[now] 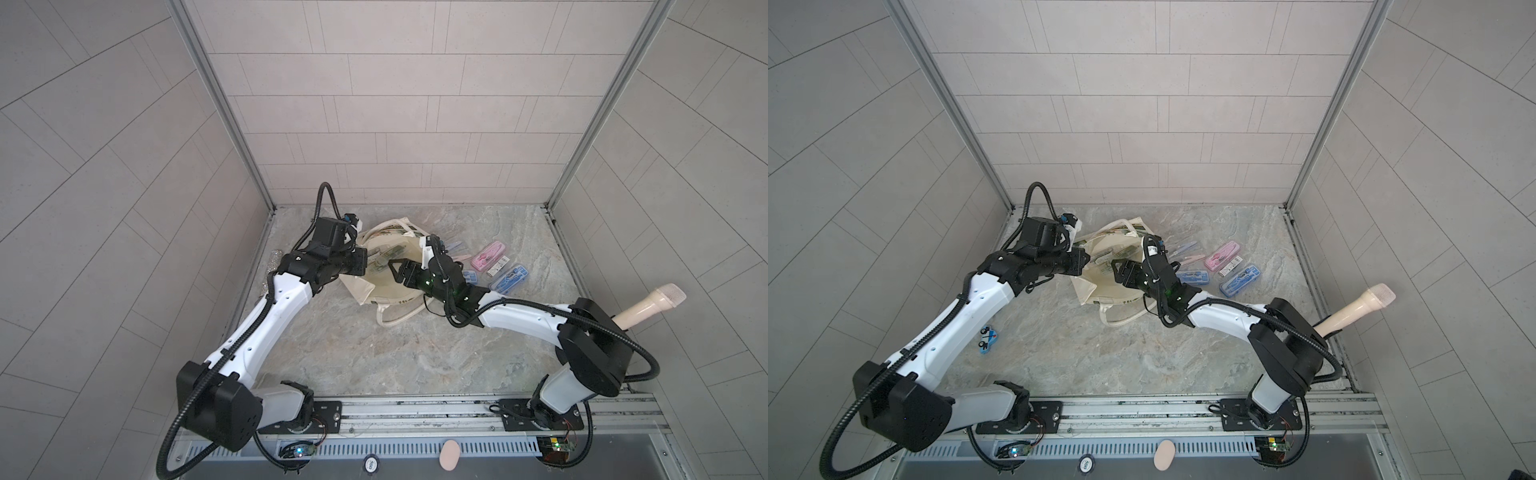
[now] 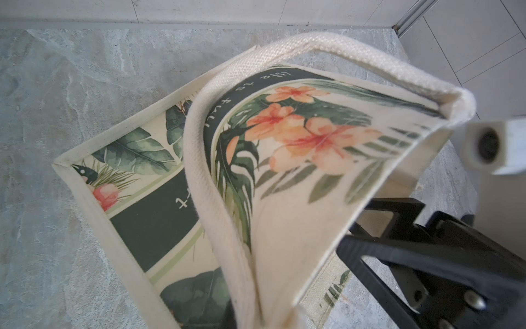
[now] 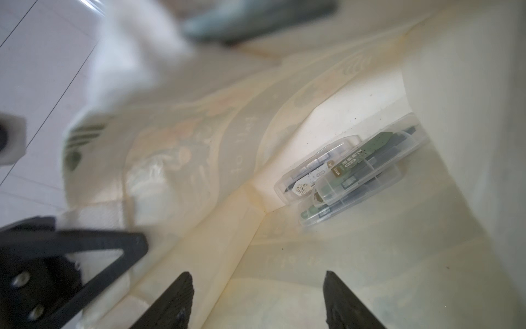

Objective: Take out the compass set from the canvas bag
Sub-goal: Pick up the compass set from the canvas bag.

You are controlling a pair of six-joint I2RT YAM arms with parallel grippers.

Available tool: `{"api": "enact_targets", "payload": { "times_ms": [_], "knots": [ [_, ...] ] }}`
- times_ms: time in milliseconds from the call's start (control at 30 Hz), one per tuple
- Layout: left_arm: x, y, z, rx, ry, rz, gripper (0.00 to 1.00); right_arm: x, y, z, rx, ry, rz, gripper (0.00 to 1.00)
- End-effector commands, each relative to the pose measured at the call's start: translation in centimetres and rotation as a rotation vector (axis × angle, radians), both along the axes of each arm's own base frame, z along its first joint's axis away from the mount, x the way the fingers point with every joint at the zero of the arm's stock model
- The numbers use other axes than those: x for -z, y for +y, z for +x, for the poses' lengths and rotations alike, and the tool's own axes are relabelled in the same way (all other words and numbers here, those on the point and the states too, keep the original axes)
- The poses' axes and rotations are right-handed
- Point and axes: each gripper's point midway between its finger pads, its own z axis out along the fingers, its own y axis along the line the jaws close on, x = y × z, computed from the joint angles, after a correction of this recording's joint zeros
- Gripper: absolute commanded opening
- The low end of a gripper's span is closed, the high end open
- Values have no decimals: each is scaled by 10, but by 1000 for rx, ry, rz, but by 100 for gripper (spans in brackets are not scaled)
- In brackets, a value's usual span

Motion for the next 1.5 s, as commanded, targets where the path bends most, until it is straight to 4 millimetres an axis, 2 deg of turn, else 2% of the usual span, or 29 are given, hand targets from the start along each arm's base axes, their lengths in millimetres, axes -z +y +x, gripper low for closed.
{"api": "enact_targets", "payload": {
  "times_ms": [0,100,267,400,533,667,867,1033,1200,1367,1467],
  "knots": [
    [-26,-8,4,25,-81,-64,0,2,2,9,105,115,156,70],
    [-24,-10,6,17,-71,-76,0,13,1,13,200,166,172,71],
    [-24,-9,11,-14,-55,-88,0,11,16,14,229,196,79,76],
    [-24,-12,13,-14,-50,-99,0,2,3,12,284,212,-73,79],
    [-20,-12,12,-5,-38,-90,0,16,-2,7,273,234,-166,79],
    [-18,-16,11,8,-28,-111,0,45,17,5,185,274,-115,73],
    [-22,-26,13,42,2,-140,0,59,43,9,69,265,-219,76],
    [-32,-30,9,82,7,-143,0,80,40,31,128,359,-143,77],
    [-36,-30,1,119,7,-128,0,93,36,48,249,412,55,77],
    [-19,-25,-4,113,35,-99,0,106,30,54,355,413,237,75],
    [-7,-23,-9,109,63,-91,0,120,29,58,364,424,259,74]
  ]
}}
